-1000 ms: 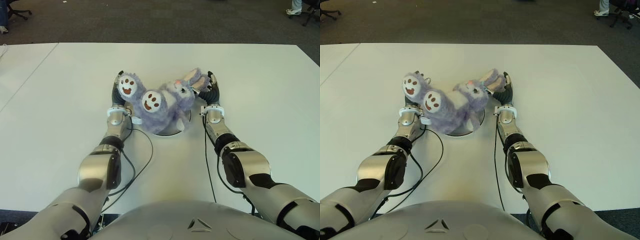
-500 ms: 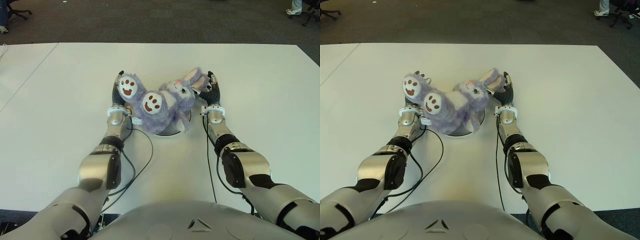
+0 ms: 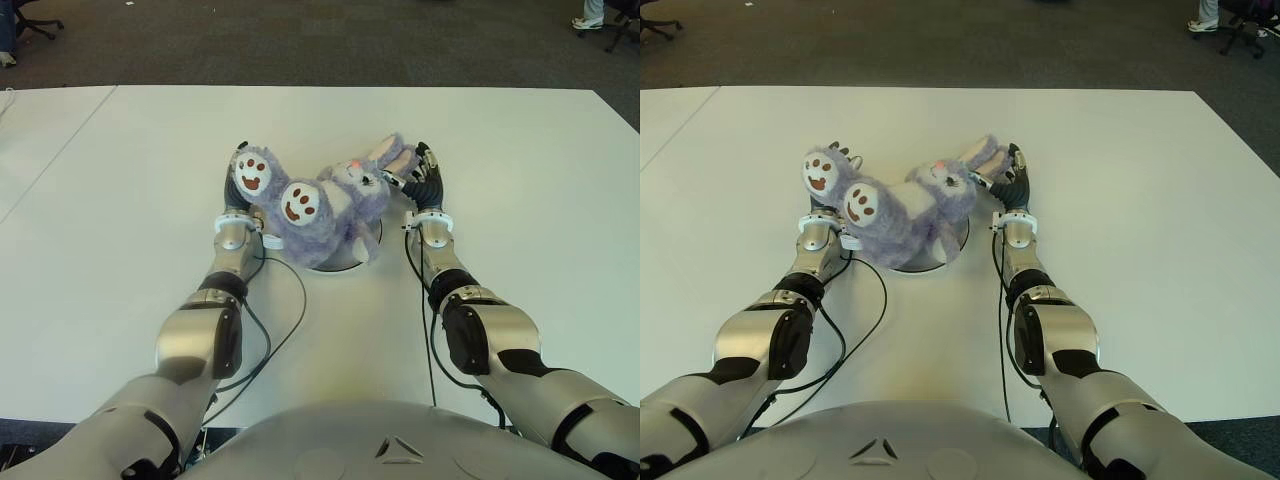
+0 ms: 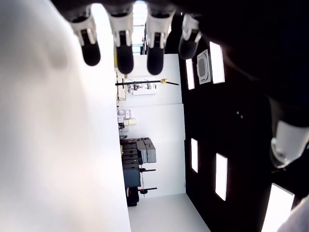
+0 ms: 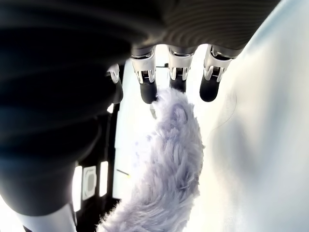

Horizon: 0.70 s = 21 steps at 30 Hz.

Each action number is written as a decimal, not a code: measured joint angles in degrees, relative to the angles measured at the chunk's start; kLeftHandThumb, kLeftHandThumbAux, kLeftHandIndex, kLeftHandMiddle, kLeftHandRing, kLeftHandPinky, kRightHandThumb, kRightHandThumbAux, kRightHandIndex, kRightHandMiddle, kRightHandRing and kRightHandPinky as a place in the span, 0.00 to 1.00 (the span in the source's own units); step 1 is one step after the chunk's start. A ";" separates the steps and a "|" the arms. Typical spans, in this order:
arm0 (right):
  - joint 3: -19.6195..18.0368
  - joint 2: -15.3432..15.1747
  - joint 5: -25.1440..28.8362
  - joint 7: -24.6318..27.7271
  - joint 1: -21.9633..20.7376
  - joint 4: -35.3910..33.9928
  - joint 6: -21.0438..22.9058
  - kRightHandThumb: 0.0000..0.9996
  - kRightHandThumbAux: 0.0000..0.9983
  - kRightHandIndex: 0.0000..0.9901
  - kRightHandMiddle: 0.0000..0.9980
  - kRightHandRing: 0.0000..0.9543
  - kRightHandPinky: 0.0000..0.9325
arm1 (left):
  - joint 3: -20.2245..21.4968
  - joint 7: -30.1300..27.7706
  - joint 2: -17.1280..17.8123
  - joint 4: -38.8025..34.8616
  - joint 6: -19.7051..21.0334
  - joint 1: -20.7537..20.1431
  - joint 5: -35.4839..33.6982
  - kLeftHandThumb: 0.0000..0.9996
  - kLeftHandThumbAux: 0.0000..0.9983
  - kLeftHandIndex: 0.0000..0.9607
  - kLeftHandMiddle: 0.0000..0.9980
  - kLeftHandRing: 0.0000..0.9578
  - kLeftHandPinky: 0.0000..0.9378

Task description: Put the doll into the plate.

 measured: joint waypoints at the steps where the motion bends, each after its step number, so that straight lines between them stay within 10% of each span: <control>1: -0.03 0.01 0.02 0.05 0.02 -0.02 -0.01 0.00 0.82 0.05 0.05 0.06 0.08 | -0.01 0.12 0.00 0.00 0.00 0.00 0.01 0.00 0.48 0.08 0.13 0.13 0.10; 21: -1.61 0.28 0.13 1.08 0.14 -0.34 -0.02 0.00 0.83 0.05 0.07 0.07 0.09 | -0.09 0.43 0.00 0.00 0.00 0.01 0.01 0.00 0.50 0.07 0.14 0.13 0.11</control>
